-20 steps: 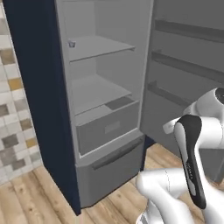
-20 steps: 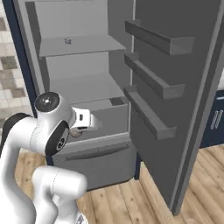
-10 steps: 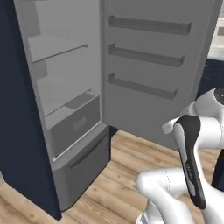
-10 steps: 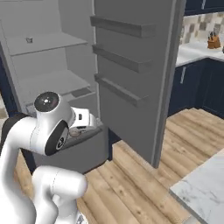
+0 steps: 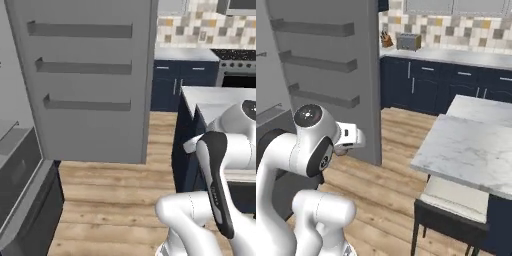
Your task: Pick the egg and butter from the fridge and place them by the bowl for mixing.
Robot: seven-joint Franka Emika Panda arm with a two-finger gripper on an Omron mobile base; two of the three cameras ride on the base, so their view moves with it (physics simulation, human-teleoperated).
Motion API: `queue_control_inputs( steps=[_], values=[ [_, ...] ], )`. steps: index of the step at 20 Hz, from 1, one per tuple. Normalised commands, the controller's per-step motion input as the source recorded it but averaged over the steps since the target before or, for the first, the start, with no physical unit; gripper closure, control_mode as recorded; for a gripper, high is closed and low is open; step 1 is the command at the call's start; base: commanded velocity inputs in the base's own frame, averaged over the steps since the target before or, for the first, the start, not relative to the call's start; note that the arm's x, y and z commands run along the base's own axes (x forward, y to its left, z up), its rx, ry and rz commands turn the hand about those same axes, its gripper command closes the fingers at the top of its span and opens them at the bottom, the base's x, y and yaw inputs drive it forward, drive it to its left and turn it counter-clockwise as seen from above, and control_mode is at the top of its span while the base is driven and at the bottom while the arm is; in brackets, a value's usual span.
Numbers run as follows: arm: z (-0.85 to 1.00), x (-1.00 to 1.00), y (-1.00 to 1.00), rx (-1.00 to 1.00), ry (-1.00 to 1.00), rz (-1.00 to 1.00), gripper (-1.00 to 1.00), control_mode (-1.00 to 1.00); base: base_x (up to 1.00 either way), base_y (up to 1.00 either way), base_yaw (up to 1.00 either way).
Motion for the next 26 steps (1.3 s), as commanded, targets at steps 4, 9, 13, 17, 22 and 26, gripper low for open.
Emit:
queue_control_inputs(
  steps=[4,9,13,17,22,26],
  values=[
    [0.00,0.00,0.00,0.00,0.00,0.00,1.00,1.00,-0.01,-0.34,-0.56],
    [0.00,0.00,0.00,0.00,0.00,0.00,1.00,1.00,0.00,-0.43,-0.64],
    [0.00,0.00,0.00,0.00,0.00,0.00,1.00,1.00,-0.07,-0.23,-0.73],
    [0.00,0.00,0.00,0.00,0.00,0.00,1.00,1.00,0.02,-0.48,-0.43],
    [0.00,0.00,0.00,0.00,0.00,0.00,1.00,1.00,0.25,-0.64,-0.14],
    [0.00,0.00,0.00,0.00,0.00,0.00,1.00,1.00,0.33,-0.71,0.00]
  ],
)
